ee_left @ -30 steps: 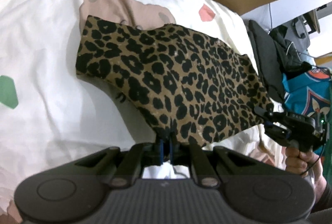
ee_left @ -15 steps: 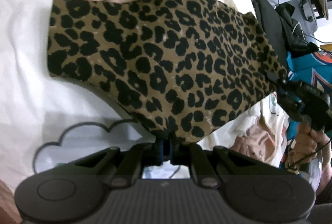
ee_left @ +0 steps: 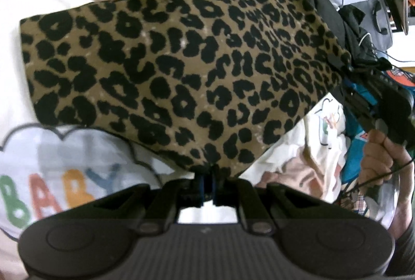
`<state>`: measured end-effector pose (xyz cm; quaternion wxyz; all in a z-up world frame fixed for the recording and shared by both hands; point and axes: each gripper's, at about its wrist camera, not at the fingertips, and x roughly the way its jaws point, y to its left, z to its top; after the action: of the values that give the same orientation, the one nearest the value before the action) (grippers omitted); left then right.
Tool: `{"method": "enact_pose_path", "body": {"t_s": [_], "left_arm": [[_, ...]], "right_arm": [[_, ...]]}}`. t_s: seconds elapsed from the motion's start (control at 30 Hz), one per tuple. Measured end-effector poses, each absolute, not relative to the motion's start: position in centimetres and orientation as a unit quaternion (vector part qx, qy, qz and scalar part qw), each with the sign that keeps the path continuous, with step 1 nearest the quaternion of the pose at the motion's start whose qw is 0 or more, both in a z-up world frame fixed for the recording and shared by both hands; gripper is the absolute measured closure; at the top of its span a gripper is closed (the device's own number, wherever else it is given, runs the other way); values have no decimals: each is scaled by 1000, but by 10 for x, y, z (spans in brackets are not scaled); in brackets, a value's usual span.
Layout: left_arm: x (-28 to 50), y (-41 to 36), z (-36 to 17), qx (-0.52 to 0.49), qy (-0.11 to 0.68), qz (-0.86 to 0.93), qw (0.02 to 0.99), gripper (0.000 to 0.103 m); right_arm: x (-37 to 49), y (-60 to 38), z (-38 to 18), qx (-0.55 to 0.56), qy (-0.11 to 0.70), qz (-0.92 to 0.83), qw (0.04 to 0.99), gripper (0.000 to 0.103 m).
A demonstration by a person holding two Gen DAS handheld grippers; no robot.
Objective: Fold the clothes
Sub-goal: 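Lift the leopard garment with the left tool while the right tool holds its end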
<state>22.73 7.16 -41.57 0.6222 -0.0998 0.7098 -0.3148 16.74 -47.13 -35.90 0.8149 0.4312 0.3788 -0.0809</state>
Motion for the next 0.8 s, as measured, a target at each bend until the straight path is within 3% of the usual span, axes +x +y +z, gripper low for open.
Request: {"method": "enact_pose_path", "body": {"t_s": [0.57,0.8], "left_arm": [[202,36,-421,-124,714,-307,617,94],[216,37,-397,-61,729,-342,589,89]], "right_arm": [[197,-492,-374,382,376,-104,838,94],[188,-500,-392,381,392,-119,828,75]]}}
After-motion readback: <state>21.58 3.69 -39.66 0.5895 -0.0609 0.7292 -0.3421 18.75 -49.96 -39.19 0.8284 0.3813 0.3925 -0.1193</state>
